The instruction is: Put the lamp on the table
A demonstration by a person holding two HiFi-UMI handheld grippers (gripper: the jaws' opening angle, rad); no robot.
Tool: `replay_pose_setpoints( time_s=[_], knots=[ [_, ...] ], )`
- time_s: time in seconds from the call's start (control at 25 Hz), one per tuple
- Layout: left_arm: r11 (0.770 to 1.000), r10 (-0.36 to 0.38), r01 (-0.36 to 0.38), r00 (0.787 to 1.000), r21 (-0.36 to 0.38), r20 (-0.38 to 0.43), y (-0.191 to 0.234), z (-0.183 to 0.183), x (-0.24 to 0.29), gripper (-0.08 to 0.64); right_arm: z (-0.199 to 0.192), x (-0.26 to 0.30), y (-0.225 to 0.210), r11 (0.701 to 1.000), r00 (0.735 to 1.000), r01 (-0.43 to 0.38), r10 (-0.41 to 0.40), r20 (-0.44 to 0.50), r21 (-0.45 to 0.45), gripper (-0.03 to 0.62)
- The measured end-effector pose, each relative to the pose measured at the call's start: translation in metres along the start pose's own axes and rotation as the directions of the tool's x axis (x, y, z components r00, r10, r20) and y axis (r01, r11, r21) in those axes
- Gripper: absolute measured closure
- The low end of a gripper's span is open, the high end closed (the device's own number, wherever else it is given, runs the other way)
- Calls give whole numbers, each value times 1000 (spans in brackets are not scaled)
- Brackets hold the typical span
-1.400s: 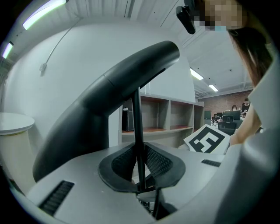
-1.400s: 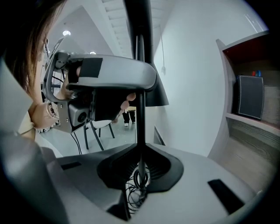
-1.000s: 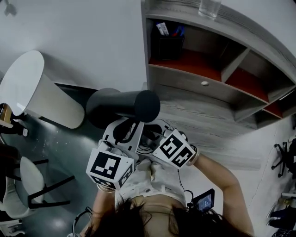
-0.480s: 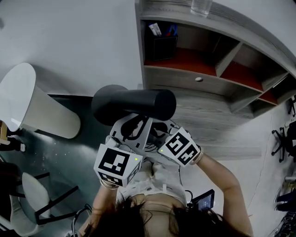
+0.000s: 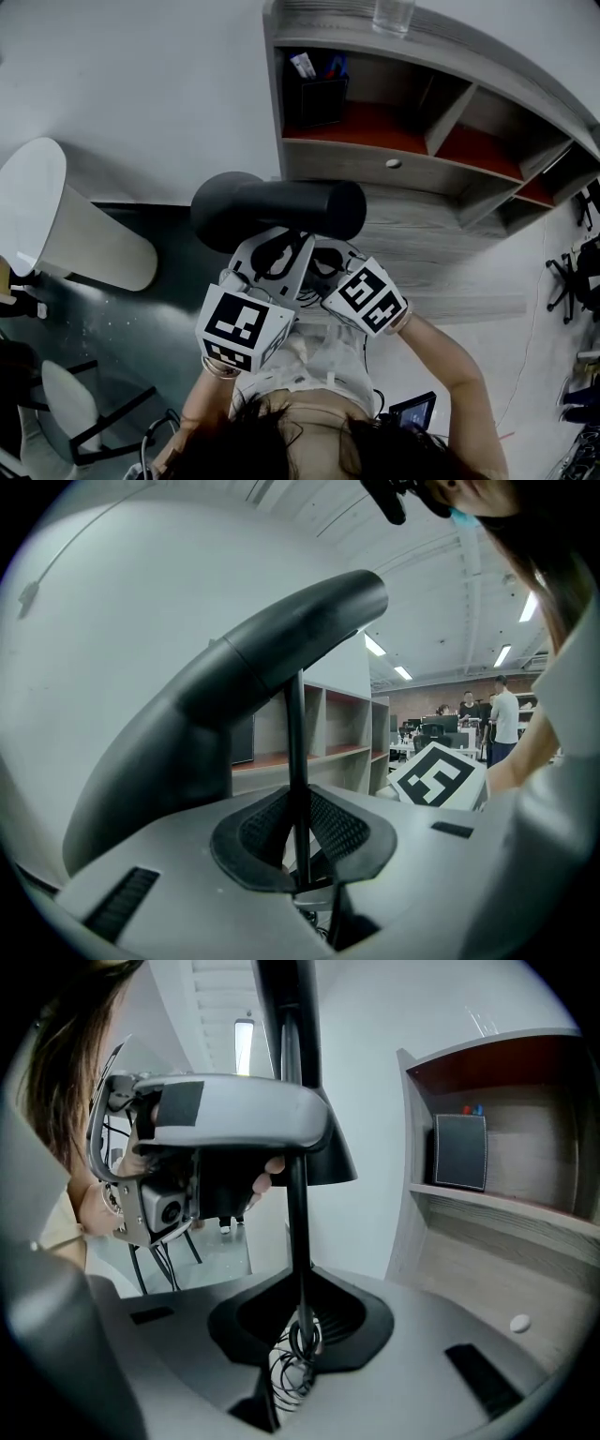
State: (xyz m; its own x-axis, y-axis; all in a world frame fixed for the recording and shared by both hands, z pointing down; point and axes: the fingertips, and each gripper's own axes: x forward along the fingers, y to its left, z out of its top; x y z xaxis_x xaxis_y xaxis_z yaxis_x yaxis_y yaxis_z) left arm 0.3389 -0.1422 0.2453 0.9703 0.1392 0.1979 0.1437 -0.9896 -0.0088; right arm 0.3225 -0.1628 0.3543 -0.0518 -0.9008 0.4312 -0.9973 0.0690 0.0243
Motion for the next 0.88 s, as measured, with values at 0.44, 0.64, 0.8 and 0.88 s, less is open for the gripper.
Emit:
replay_pose_setpoints(
  time_s=[0.44,0.64,0.8,0.88],
  knots=[
    [999,38,-38,999,-6,15,-27,9,32,503,-12,-31,-25,999,999,-44,44,0,-16,535],
    [999,43,-43,999,-19,14,-38,10,48,502,-23,-44,-40,999,999,-38,38,-3,-11,535],
    [1000,27,-27,1000,-15,5,-50,8,61,503,-33,-56,-48,1000,1000,-25,24,-11,-8,535],
    [1000,19,-19,1000,-12,3,-56,8,67,503,-36,-60,-53,1000,1000,-10,10,-7,-4,535]
  ],
)
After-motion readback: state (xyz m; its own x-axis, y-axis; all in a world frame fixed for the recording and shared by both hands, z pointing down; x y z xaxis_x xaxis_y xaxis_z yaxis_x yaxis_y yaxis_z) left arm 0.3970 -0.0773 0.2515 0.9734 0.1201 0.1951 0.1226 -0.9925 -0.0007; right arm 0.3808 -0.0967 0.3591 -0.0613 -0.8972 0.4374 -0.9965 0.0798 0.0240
